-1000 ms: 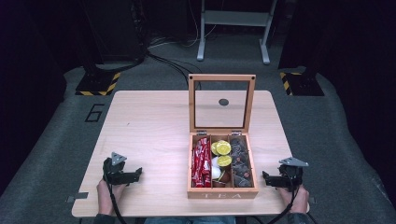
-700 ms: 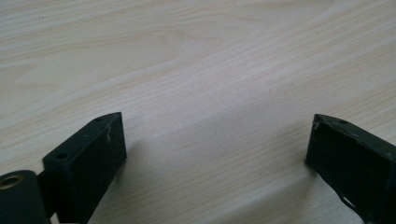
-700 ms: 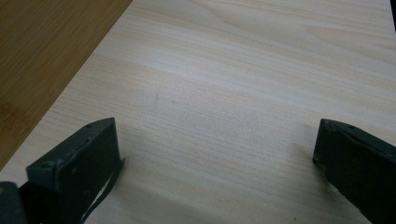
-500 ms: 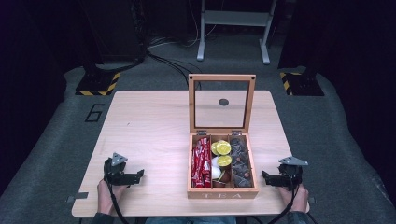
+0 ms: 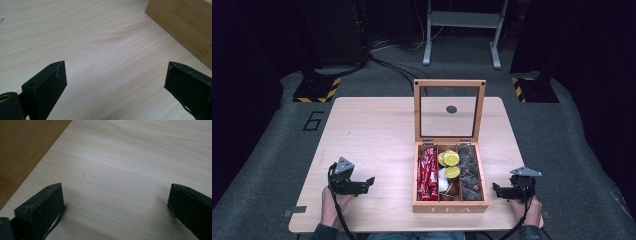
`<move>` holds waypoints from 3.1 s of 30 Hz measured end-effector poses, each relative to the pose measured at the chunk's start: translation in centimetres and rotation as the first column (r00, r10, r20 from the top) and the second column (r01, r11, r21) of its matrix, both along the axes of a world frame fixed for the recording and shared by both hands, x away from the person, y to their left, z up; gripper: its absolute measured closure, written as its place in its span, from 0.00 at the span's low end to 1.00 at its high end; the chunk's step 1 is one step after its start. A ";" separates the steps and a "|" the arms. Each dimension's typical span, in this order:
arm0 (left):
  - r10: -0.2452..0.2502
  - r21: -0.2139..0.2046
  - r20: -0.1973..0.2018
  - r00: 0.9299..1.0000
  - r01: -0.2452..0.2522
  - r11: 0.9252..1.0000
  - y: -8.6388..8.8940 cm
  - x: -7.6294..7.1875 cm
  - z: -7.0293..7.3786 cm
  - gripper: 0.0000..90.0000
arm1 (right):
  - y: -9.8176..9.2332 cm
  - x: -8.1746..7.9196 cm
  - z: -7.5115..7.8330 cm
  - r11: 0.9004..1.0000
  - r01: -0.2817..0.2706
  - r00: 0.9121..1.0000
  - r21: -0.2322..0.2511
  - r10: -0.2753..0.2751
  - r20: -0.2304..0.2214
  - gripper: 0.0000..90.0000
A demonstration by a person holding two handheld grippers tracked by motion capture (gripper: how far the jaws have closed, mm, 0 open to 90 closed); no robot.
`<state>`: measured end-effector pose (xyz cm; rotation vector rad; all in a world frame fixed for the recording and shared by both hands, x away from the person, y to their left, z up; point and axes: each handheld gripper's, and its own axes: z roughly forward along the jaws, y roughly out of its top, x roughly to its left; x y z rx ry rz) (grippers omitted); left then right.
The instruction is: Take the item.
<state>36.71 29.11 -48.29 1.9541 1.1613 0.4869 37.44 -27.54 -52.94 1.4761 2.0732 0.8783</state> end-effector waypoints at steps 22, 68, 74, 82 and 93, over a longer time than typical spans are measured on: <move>-0.219 -0.004 0.083 0.972 0.220 0.975 -6.8 0.4 5.5 0.05 | 0.0 0.0 0.0 1.000 -0.006 1.000 -0.004 0.006 0.000 0.00; -0.550 0.034 0.033 0.834 0.549 0.835 -21.0 2.8 6.1 0.09 | 0.0 -0.1 0.0 1.000 -0.010 1.000 0.003 0.010 0.008 0.02; -0.580 0.037 -0.003 0.815 0.580 0.814 -22.4 3.2 5.1 0.11 | 0.0 -0.1 0.0 1.000 -0.009 1.000 0.004 0.009 0.008 0.02; -0.602 0.049 -0.024 0.798 0.602 0.797 -23.6 3.5 4.6 0.13 | 0.0 -0.2 0.0 1.000 -0.010 1.000 0.004 0.010 0.008 0.02; -0.635 0.079 -0.062 0.770 0.638 0.766 -25.0 3.8 3.9 0.21 | 0.0 -0.2 0.0 1.000 -0.010 1.000 0.005 0.010 0.008 0.02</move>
